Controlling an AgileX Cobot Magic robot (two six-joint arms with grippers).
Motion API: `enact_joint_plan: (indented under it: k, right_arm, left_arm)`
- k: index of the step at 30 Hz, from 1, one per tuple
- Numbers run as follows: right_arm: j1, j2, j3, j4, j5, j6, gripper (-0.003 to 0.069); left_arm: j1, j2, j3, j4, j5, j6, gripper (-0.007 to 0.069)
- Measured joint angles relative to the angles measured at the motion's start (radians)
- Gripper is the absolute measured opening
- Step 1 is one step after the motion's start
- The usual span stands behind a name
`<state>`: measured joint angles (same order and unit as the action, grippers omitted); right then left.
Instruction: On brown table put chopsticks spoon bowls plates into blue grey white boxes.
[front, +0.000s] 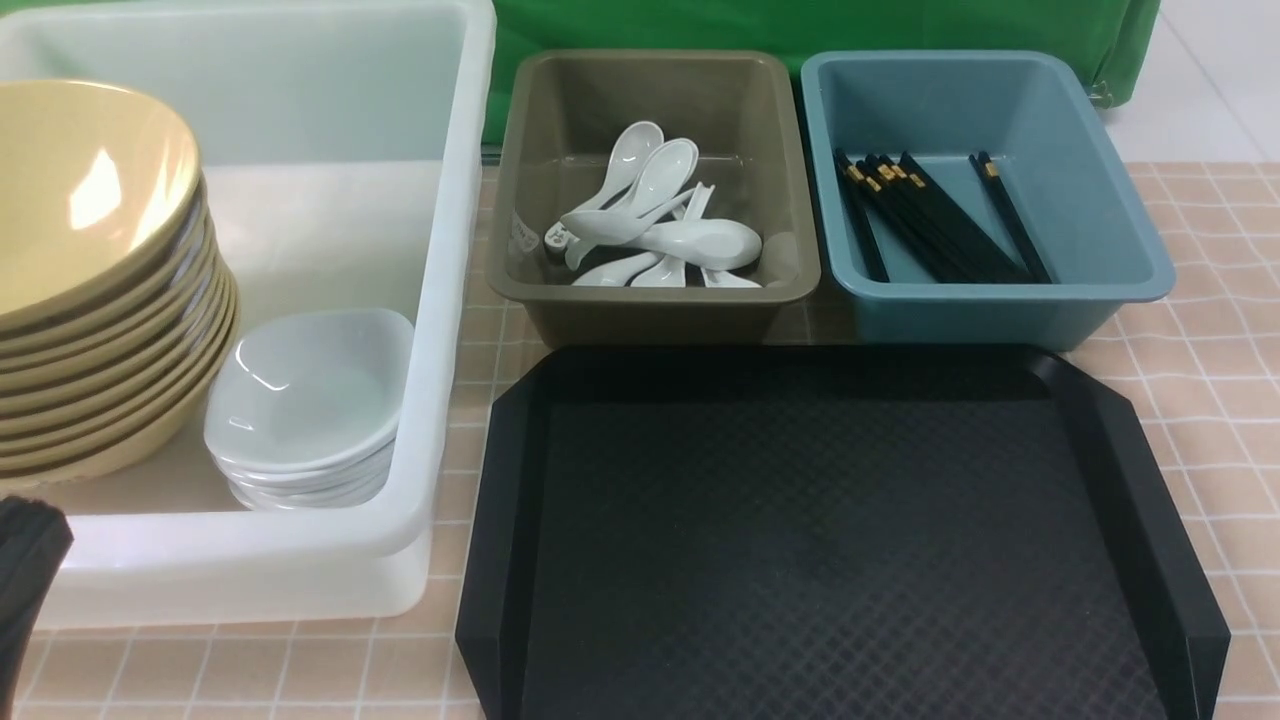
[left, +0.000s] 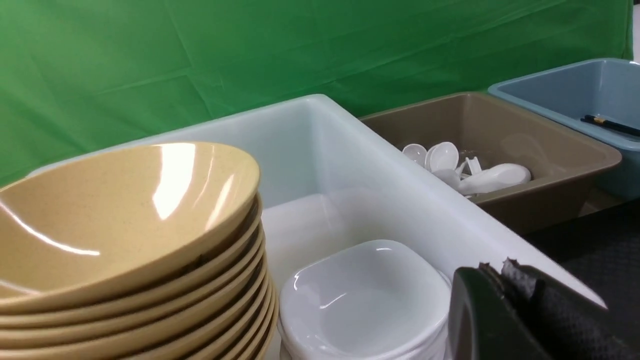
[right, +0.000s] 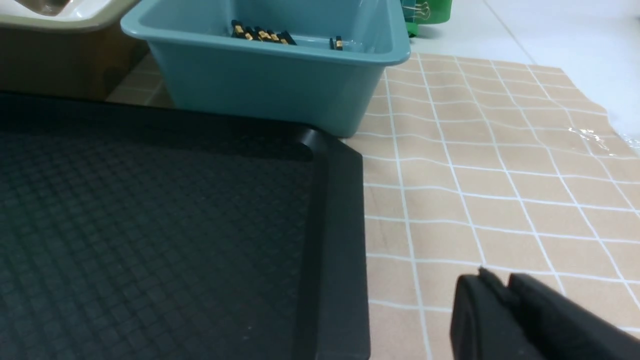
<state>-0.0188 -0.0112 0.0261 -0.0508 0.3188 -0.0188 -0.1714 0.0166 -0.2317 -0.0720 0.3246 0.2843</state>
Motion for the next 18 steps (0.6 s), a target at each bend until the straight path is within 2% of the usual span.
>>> enact_joint_plan:
  k: [10,14,16,18]
  right_arm:
    - [0.0,0.0,0.0,0.0,0.001,0.0,0.012]
    - [0.0,0.0,0.0,0.0,0.001,0.0,0.012]
    - [0.0,0.0,0.0,0.0,0.001,0.0,0.0121]
    - [0.0,0.0,0.0,0.001,0.001,0.0,0.0122]
  left_arm:
    - [0.098,-0.029,0.171,0.055,-0.088,-0.028,0.0008]
    - [0.127,-0.029,0.238,0.055,-0.08,-0.149,0.0008]
    - [0.151,-0.029,0.25,0.06,-0.055,-0.284,0.0008]
    - [0.161,-0.029,0.25,0.067,-0.042,-0.325,0.0008]
